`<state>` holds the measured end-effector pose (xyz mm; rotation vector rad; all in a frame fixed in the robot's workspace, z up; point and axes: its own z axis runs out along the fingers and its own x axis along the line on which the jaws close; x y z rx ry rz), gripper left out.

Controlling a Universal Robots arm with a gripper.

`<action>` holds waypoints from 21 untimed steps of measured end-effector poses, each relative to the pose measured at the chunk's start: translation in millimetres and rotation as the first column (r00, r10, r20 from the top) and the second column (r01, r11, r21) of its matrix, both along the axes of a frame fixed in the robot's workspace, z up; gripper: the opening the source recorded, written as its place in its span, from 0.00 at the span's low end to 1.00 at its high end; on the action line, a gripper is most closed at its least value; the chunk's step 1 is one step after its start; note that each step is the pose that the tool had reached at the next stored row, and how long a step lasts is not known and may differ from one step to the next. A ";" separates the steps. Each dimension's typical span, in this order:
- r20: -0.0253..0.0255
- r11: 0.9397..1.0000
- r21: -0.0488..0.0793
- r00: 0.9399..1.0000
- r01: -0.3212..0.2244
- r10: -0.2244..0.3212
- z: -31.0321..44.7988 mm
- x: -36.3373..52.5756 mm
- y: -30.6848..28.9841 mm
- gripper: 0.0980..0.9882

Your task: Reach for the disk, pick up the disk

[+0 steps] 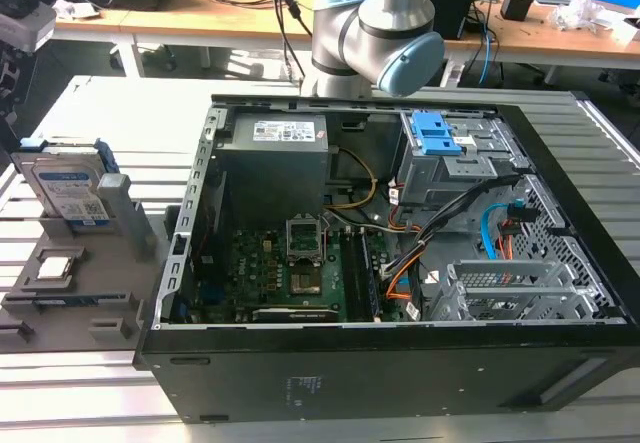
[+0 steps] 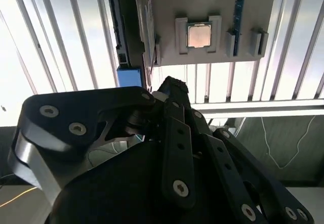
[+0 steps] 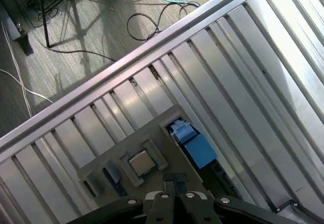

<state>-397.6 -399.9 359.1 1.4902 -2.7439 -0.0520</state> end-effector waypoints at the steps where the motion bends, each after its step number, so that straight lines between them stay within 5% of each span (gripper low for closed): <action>1: 0.000 1.000 0.000 1.000 -0.019 0.019 0.0 0.0 0.0 0.01; 10: 0.000 0.991 0.000 0.991 -0.132 0.132 0.0 0.0 0.0 0.01; 15: 0.000 0.977 0.000 0.977 -0.211 0.211 0.0 0.0 0.0 0.01; 21: 0.000 0.954 0.000 0.954 -0.300 0.300 0.0 0.0 0.0 0.01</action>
